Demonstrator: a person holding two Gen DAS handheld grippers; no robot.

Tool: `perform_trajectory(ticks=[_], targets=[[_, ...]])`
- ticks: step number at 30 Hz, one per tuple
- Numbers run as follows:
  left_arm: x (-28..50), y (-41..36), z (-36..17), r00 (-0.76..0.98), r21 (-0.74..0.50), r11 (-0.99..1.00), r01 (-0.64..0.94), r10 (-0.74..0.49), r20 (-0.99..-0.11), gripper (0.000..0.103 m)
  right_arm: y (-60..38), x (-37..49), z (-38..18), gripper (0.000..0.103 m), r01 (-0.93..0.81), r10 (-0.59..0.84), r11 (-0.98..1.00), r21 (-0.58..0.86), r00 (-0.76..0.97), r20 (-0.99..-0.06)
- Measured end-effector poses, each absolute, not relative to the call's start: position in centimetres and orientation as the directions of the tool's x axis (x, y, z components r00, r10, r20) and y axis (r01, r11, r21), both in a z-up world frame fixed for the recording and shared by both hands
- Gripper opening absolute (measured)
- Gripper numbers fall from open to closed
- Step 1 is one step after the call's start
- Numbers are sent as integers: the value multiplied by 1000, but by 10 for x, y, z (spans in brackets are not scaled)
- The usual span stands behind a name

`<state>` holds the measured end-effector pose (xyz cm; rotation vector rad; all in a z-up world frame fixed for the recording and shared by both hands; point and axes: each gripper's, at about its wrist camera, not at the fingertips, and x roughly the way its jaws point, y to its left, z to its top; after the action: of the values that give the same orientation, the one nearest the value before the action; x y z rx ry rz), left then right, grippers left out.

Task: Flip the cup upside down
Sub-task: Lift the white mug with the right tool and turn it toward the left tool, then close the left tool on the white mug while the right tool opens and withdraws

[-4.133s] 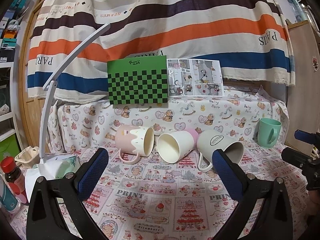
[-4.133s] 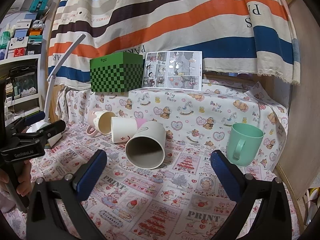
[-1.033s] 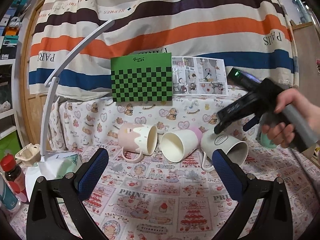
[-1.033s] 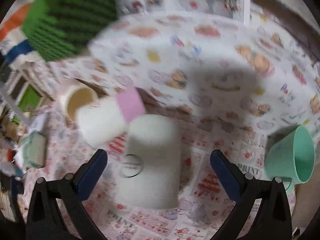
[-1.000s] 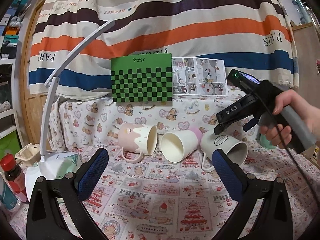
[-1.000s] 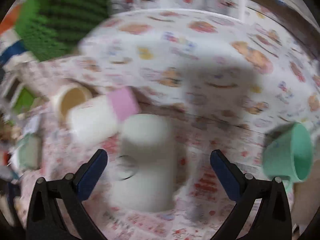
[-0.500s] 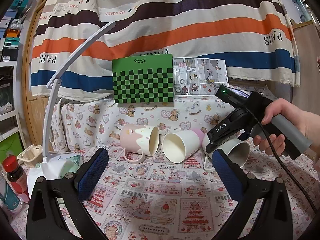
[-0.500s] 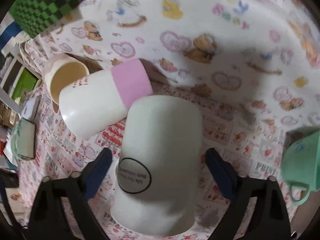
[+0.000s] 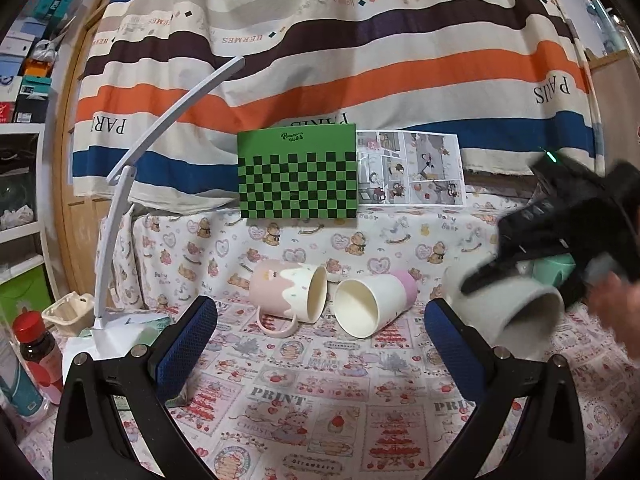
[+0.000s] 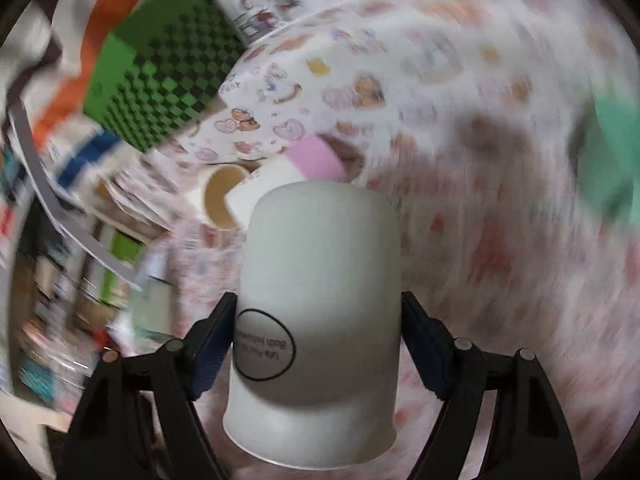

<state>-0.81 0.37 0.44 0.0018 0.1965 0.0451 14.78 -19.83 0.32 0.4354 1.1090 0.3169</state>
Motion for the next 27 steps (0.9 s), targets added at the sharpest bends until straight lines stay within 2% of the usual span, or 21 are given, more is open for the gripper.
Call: perform_trajectory(ticks=[3,6,11,18,20,22,27], targets=[[-9,4,5,979,13,999,-52,54,-195,103,-207,128,-22,78,72,548,787,612,371,-749],[-10,6,5,979,10,998,-57,58,-195,103,-202,113,-30,78,78,513,805,588,407,-756],[-8,5,5,978,9,999,-51,52,-203,103,-199,105,-39,78,56,542,772,633,461,-703],[-7,4,4,975,6,999,-50,50,-216,103,-184,100,-52,78,8,520,815,579,431,-737],[-8,3,4,977,11,999,-50,51,-208,103,-182,96,-48,82,-17,511,828,561,436,-741],[-9,3,4,978,15,999,-49,51,-202,103,-185,93,-42,92,-35,517,824,565,453,-726],[-8,4,4,977,10,999,-48,49,-207,103,-200,77,-13,96,-188,557,814,550,521,-647]])
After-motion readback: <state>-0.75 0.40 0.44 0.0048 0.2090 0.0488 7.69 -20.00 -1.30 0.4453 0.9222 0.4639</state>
